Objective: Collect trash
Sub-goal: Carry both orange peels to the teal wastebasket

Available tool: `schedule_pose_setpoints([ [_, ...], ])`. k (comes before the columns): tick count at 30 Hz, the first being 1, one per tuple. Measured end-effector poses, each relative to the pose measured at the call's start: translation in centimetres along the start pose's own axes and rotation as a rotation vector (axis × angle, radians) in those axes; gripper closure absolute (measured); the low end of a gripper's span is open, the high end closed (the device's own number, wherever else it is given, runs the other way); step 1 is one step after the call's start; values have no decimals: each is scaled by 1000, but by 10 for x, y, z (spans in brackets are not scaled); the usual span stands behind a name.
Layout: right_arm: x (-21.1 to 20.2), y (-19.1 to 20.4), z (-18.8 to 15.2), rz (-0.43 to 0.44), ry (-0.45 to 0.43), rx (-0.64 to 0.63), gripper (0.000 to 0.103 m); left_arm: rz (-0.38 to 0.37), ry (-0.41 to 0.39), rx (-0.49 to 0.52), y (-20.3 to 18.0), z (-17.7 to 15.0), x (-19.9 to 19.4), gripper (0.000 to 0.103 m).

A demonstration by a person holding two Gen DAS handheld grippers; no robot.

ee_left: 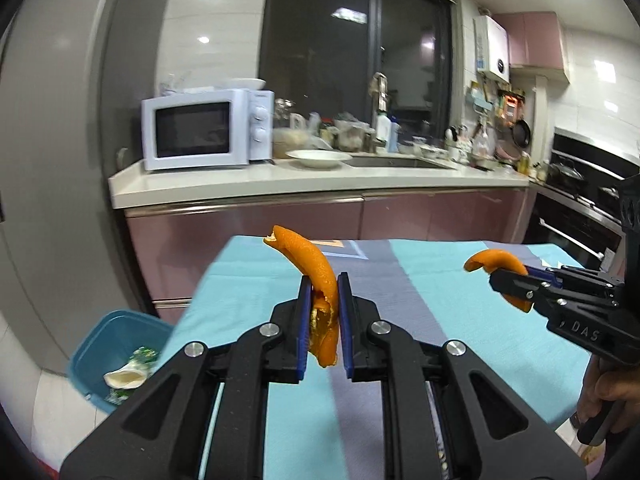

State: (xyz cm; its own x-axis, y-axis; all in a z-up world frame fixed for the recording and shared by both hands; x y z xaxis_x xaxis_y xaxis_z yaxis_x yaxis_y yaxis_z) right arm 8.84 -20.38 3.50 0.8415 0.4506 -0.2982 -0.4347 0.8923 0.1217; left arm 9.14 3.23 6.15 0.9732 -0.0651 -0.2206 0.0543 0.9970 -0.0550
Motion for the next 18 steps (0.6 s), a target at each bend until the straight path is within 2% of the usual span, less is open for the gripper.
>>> schedule_pose_setpoints([
  [11,-22,60,11,63,-92,-87,90,189,-64,-40,71,-4,-108,90],
  [18,-17,107,19,149,-125,-143,90,305,-87,-64,114,-11,-161,90],
])
Point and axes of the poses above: each gripper's, at about its wrist camera, not at the fingertips, and x roughly the way its jaws point, y to its left, z to its top, the point moved 2 cm from there along x, roughly the way its jaws point, and after that the axes turned 10 degrees about -y, right-handed, at the moved point
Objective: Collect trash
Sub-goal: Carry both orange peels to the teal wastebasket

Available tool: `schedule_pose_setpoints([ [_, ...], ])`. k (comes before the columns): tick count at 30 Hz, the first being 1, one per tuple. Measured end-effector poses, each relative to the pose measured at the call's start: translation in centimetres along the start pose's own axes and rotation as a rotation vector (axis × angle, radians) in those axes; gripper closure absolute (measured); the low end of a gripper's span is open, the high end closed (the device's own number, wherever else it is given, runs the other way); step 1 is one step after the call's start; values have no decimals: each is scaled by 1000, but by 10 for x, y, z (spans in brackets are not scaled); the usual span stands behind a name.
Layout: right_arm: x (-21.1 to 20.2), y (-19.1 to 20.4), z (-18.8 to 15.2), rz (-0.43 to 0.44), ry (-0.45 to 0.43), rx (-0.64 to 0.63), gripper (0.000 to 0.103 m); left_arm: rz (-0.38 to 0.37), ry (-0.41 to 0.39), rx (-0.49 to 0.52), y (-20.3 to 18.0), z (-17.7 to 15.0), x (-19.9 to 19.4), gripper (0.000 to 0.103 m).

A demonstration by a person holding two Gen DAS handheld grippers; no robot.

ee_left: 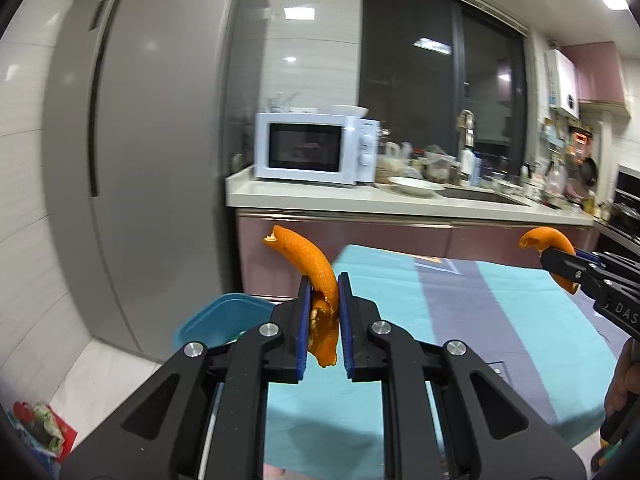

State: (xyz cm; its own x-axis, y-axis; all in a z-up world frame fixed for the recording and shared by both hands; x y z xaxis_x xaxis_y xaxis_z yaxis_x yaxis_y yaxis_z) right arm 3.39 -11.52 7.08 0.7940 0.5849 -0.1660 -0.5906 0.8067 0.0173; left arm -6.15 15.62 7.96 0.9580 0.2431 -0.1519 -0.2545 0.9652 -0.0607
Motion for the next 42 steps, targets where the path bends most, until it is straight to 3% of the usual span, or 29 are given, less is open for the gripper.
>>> schedule_pose_setpoints([
  [6,35,37,7,104,15,-40,90,85,12,-19,50,-2,-10,89],
  [13,91,67,8,193,80,-69,90,159,82,-36,94,-16,31,89],
  [19,147,88,-3,243,164,-105,90,197,161,-54,124,-34,87,89],
  [27,214,115,-27,305,294,-141,90,210,279,-71,147,-70,167,89],
  [42,318,140,-79,359,555,-142,89,137,488,-131,159,-138,279,89],
])
Point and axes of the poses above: each gripper's, at about its wrist camera, not at the fingertips, and x roughly the way its jaws point, y to its left, z to its top, the point moved 2 cm from there along x, roughly the way its jaws point, and after that the axes turned 10 degrees about -y, right-handed, at the moved point
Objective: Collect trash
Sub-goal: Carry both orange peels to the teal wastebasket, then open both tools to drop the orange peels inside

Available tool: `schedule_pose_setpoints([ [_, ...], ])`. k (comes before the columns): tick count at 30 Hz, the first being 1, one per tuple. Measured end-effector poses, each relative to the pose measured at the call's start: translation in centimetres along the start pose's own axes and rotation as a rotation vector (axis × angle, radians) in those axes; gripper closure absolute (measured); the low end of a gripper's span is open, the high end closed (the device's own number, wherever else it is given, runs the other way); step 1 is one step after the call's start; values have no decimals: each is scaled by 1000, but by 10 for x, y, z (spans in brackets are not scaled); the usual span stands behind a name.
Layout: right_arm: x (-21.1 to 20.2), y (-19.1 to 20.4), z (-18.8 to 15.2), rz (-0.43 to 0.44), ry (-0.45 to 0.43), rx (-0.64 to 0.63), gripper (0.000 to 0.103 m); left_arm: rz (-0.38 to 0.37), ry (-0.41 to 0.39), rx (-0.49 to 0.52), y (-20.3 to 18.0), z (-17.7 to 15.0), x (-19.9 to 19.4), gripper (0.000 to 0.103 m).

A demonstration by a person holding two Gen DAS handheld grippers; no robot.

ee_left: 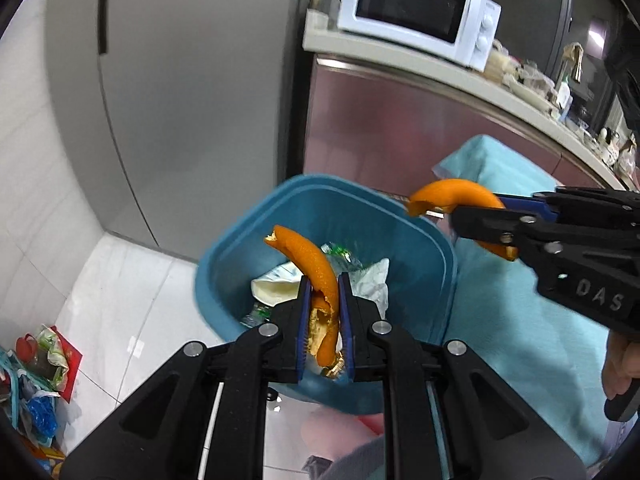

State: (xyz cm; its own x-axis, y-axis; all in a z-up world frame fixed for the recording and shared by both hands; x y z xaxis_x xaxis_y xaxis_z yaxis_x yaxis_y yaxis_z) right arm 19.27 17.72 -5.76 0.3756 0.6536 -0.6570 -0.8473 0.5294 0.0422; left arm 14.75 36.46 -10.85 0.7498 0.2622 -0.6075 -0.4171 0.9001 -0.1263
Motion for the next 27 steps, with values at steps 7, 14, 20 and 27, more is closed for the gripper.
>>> schedule_pose_setpoints([
  [7,37,-3,-2,-4,85,12,89,-14,70,14,-11,0,45,89],
  [14,61,-7,-4,-14,150,19,85,-15,122,32,-26,-2,70,85],
  [20,64,-12,2,-19,146,39,72,-5,118,44,-35,-1,70,65],
  [27,42,-26,4,-18,66,99,71,27,67,55,-42,10,58,44],
])
Point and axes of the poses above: each gripper's, at about its wrist camera, not at the fingertips, and x roughly the way its jaws point, y to its left, z to its top, the point moved 2 cm from there along x, roughly the way its jaws point, and after that the axes turned 10 degrees about -y, right-handed, at the moved point
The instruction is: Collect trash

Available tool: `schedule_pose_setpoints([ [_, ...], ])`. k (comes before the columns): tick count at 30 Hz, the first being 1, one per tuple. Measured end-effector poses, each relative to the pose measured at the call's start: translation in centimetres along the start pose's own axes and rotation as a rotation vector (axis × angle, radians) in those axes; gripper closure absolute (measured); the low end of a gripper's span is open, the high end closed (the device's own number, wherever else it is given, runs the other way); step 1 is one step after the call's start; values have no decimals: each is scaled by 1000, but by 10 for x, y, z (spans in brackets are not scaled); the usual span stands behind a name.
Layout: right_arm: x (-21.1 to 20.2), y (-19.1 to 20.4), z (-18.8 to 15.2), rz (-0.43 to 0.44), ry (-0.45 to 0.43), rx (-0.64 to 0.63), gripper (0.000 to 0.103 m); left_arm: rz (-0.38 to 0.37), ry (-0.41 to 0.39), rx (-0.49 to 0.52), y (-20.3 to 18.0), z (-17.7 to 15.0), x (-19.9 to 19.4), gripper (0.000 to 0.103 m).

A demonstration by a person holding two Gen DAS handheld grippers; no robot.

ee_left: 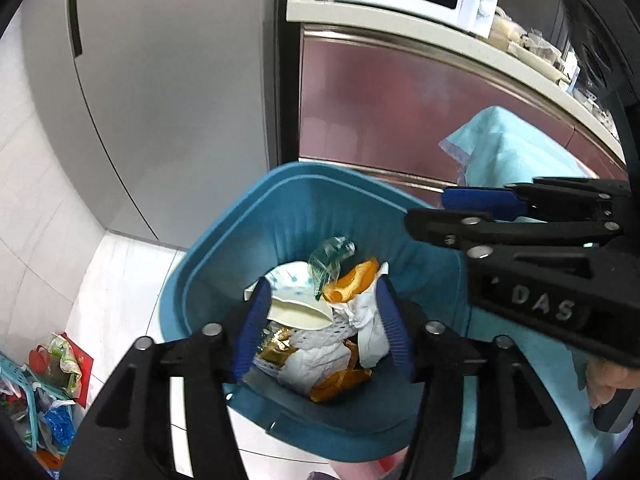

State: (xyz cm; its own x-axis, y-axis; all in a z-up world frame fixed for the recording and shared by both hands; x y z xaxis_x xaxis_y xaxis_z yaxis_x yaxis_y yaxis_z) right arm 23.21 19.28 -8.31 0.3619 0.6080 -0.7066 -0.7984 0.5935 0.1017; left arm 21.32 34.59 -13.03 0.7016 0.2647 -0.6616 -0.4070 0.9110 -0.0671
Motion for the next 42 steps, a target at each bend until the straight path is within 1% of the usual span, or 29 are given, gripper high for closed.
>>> schedule_pose_setpoints([
  [2,-17,-2,2,-2,-45,13,64,13,-25,0,0,4,-10,37],
  [3,-24,-3,3,-10,-68,17,56,19,-41,0,-1,6,-16,28],
  [4,-34,-5,3,-17,-92,24,52,22,-65,0,-3,9,-24,23],
  [5,-43,-8,3,-21,-113,33,52,20,-84,2,-5,12,-31,22],
  [7,-57,-13,1,-39,-149,37,51,22,-110,5,-4,16,-47,12],
  [8,-65,-15,0,-50,-164,43,49,22,-124,8,-7,18,-54,9],
  [10,-81,-19,-3,-66,-200,54,38,20,-152,15,-13,21,-67,6],
  [13,-104,-22,-11,-108,-245,52,32,8,-191,24,-25,24,-90,6],
  [15,-121,-23,-16,-126,-277,52,25,-1,-209,31,-31,22,-104,6],
  [19,-156,-28,-27,-170,-338,54,15,-22,-244,44,-49,21,-131,6],
  [25,-214,-39,-51,-250,-437,77,7,-36,-300,52,-71,14,-170,6],
  [28,-242,-44,-66,-289,-480,91,7,-60,-329,51,-82,8,-192,6],
  [32,-274,-50,-85,-343,-523,97,7,-91,-369,74,-101,0,-221,6],
  [36,-309,-55,-107,-419,-570,96,7,-132,-403,72,-119,-11,-247,6],
  [37,-317,-57,-113,-437,-580,101,7,-152,-414,78,-124,-14,-254,6],
  [39,-330,-61,-124,-469,-595,116,7,-162,-432,87,-133,-18,-263,6],
  [41,-345,-65,-137,-506,-611,128,7,-198,-450,103,-146,-22,-275,6],
  [42,-352,-65,-144,-528,-616,138,7,-203,-456,108,-151,-23,-278,6],
])
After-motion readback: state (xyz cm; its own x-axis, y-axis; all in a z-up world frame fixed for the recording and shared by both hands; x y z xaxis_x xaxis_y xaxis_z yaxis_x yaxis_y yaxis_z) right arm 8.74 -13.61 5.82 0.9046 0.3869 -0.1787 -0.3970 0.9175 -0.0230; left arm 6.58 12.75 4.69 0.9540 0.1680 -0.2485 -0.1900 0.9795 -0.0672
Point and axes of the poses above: each gripper's, at about its wrist camera, not at the fingertips, and x roughly the way its jaws point, y to its left, z to its top, the point moved 2 cm from there along x, roughly the way its jaws point, and after that the axes turned 10 degrees about -y, right-handed, at the moved point
